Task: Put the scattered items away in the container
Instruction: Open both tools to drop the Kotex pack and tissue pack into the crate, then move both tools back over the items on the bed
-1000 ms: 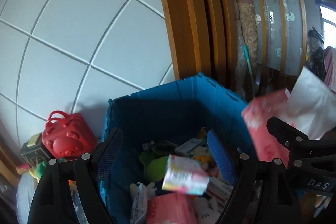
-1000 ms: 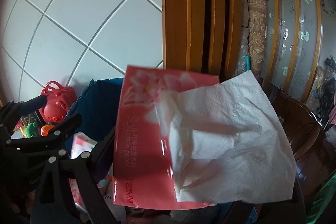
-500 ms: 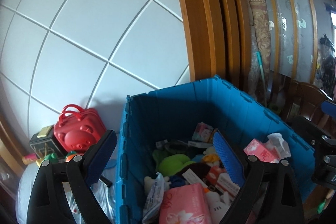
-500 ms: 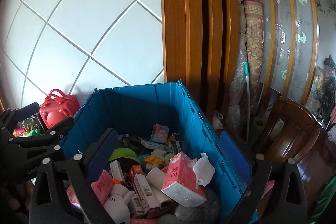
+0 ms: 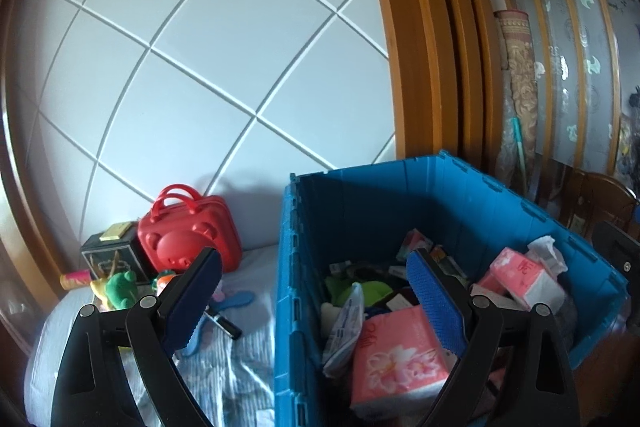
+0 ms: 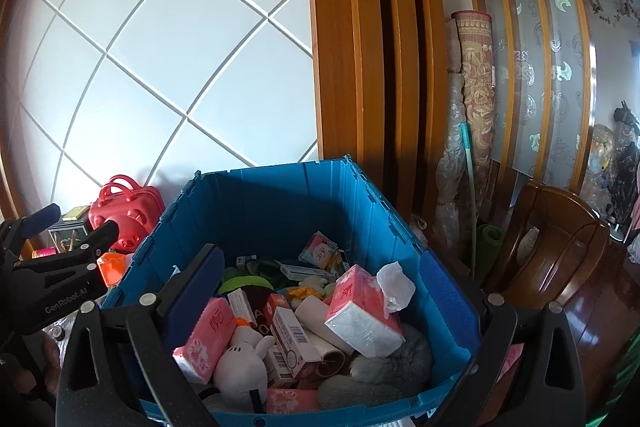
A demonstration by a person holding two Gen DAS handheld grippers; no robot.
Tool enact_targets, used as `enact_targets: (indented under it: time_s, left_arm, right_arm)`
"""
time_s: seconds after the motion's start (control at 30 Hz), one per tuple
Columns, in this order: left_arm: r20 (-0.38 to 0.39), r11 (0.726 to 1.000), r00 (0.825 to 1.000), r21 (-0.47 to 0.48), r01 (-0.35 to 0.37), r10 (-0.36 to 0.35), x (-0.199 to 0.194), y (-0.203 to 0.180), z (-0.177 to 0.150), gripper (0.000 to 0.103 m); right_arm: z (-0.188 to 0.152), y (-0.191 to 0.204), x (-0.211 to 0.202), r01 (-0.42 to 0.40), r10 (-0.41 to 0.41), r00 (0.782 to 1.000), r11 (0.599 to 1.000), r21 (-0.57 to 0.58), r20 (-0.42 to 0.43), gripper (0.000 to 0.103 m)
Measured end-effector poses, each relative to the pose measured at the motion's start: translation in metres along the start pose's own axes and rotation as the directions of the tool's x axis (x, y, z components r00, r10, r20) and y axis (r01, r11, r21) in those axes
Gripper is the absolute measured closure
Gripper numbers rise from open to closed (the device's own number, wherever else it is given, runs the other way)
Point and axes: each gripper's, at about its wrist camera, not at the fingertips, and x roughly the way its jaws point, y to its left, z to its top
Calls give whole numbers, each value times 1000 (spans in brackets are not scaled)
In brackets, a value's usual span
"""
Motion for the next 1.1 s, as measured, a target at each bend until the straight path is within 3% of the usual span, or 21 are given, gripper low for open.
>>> enact_targets:
  time_s: [0.33, 0.57, 0.67, 0.77, 0.93, 1.1]
  left_arm:
    - [-7, 998, 999, -40, -52, 52, -36, 87, -45, 9]
    - [-74, 993, 991, -21, -117, 115, -64, 176, -101, 9]
    - [-101, 988, 984, -19, -151, 149, -75, 217, -130, 9]
    - [-136, 985, 977, -21, -171, 167, -78, 255, -161, 9]
    - [-218, 977, 955, -23, -210, 200, -67, 309, -206, 9]
    - [-264, 962, 934, -61, -264, 240, -47, 362, -232, 9]
  right_arm:
    - [-21, 70, -47, -74, 76, 995, 997, -32, 66, 0]
    - [-44, 161, -77, -206, 208, 977, 977, -61, 42, 0]
    - [-59, 205, -84, -284, 285, 958, 957, -58, 16, 0]
    - [-79, 254, -85, -394, 392, 919, 917, -64, -44, 0]
    - [-117, 329, -69, -433, 416, 898, 892, -127, -141, 0]
    - [-137, 376, -34, -496, 457, 854, 859, -126, -249, 0]
